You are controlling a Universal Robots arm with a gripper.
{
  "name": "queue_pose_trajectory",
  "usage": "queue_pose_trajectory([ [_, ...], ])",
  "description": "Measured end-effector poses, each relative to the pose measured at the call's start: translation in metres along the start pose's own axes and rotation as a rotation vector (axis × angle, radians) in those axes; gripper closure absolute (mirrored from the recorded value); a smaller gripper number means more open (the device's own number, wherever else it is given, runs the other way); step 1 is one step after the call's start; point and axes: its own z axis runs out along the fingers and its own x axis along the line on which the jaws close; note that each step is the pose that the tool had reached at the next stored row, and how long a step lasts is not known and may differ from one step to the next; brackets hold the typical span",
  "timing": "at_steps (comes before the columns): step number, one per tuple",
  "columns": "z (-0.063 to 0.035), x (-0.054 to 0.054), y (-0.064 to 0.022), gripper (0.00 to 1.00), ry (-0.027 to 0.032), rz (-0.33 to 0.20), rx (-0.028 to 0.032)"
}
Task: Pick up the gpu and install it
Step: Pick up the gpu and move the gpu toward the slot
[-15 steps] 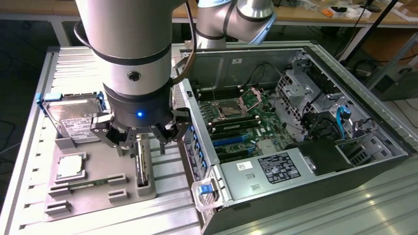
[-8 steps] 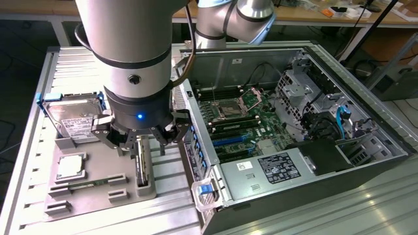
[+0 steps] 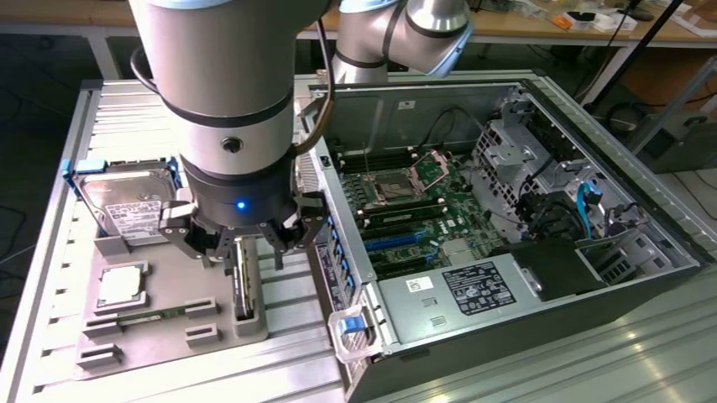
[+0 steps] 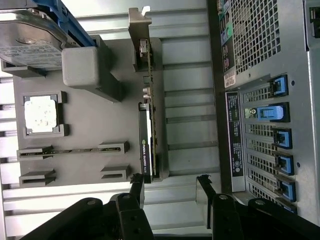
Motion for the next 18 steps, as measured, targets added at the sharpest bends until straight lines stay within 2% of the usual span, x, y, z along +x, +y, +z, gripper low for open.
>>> queue_pose_trajectory([
  [11, 0.0077, 0.000, 0.0000, 0.46, 0.0001, 0.000, 0.0001],
  [18, 0.0115, 0.001, 0.0041, 0.46, 0.0000, 0.000, 0.0000],
])
